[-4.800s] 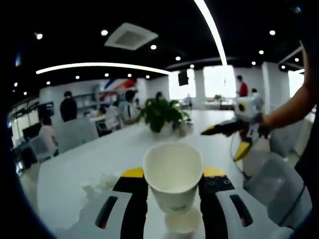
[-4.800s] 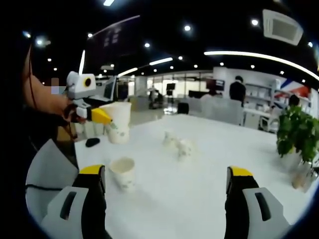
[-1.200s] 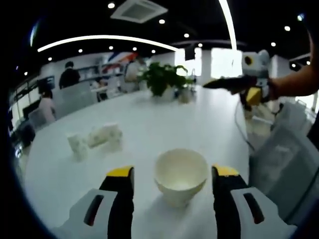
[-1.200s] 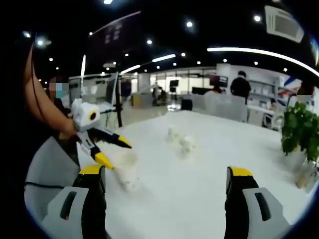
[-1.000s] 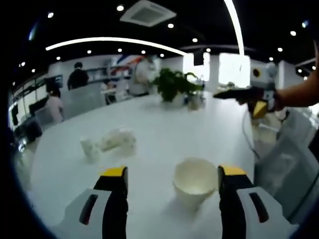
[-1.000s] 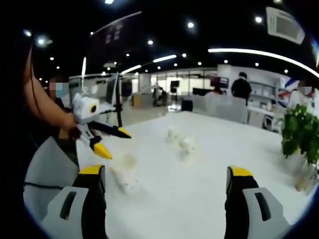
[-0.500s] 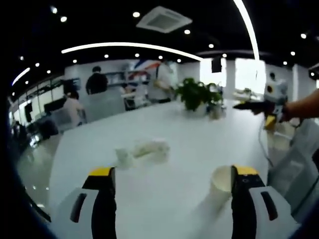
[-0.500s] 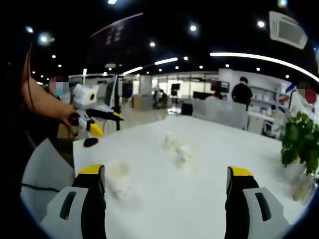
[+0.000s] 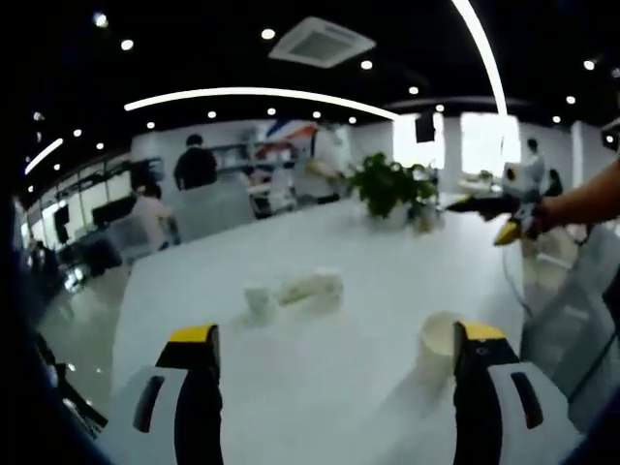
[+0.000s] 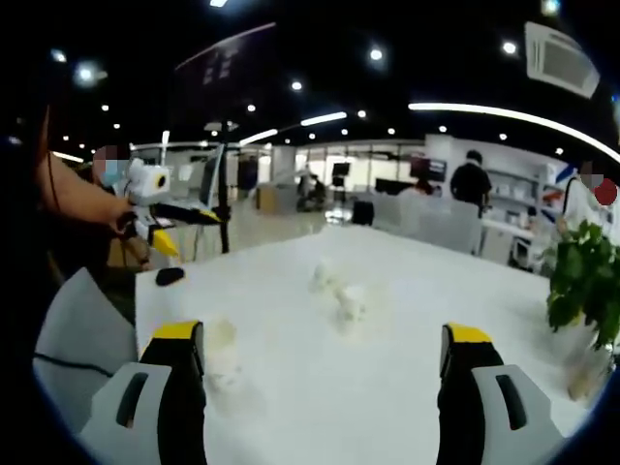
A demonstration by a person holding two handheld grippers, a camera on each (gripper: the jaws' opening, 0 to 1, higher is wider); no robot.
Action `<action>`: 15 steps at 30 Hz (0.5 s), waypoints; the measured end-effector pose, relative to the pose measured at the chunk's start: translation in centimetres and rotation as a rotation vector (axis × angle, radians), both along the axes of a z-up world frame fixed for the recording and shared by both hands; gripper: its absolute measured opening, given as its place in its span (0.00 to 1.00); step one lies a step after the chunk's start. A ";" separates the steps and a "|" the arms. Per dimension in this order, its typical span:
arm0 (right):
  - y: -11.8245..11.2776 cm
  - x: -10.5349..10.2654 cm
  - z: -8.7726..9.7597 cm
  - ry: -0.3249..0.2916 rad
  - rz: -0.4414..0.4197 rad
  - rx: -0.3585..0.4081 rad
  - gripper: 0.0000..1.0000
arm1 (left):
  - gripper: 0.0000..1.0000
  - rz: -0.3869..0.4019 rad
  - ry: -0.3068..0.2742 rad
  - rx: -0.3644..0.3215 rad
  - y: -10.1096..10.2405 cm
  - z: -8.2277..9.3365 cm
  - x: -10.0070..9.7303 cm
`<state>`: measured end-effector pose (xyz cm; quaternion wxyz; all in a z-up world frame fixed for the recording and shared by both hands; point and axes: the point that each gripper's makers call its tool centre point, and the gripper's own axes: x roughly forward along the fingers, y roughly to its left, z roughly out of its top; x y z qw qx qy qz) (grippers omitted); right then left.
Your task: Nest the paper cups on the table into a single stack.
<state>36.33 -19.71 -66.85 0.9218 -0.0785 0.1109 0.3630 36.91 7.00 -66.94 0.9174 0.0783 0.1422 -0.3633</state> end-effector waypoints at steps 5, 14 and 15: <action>-0.2 0.8 -0.5 0.011 -0.016 0.026 0.99 | 0.99 0.011 0.002 -0.013 0.6 0.1 0.1; -0.3 1.9 -1.4 0.015 -0.030 0.029 1.00 | 0.99 0.036 0.016 -0.021 1.5 -0.3 0.4; -0.3 1.9 -1.5 0.016 -0.029 0.028 1.00 | 0.99 0.036 0.015 -0.020 1.5 -0.2 0.3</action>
